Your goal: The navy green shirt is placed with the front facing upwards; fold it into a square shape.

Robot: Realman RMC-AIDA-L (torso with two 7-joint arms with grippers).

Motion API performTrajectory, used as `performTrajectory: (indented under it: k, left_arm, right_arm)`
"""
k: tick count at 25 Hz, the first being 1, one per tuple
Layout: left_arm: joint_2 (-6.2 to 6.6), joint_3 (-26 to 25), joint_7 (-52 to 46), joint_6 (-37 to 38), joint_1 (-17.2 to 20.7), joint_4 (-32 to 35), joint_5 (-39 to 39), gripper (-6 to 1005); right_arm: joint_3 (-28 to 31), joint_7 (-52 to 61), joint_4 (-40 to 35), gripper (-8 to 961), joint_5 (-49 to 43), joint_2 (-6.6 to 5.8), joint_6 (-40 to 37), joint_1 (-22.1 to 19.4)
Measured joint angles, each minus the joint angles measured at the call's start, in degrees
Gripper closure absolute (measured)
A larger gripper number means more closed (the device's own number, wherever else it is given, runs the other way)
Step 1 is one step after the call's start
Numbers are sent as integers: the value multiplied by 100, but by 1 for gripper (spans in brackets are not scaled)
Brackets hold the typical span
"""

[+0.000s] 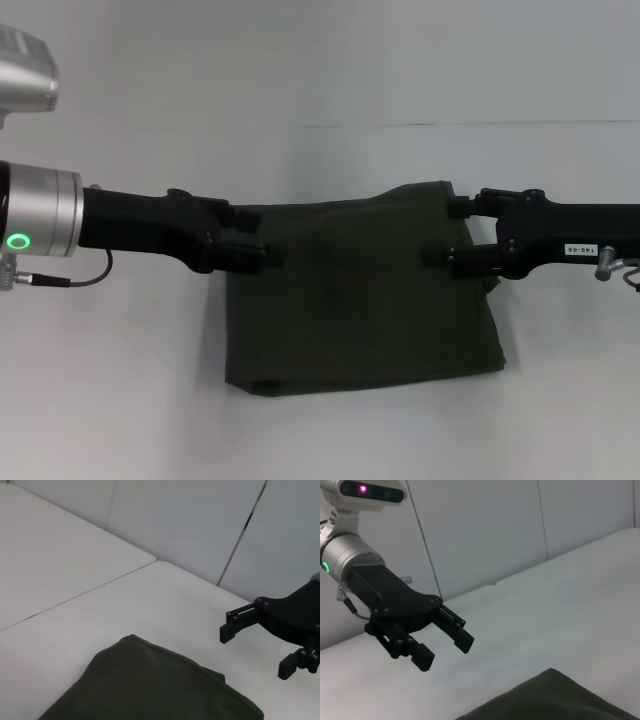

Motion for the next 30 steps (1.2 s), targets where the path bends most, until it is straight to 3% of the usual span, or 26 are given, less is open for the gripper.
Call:
performTrajectory:
  k: [9, 30]
  left_arm:
    - [-30, 222, 85, 266, -5, 101, 53, 284]
    - [-57, 193, 44, 255, 17, 182, 40, 290]
  right_arm:
    - [-72, 32, 0, 11, -4, 4, 2, 3]
    - [-148, 39, 0, 12, -3, 4, 1, -50]
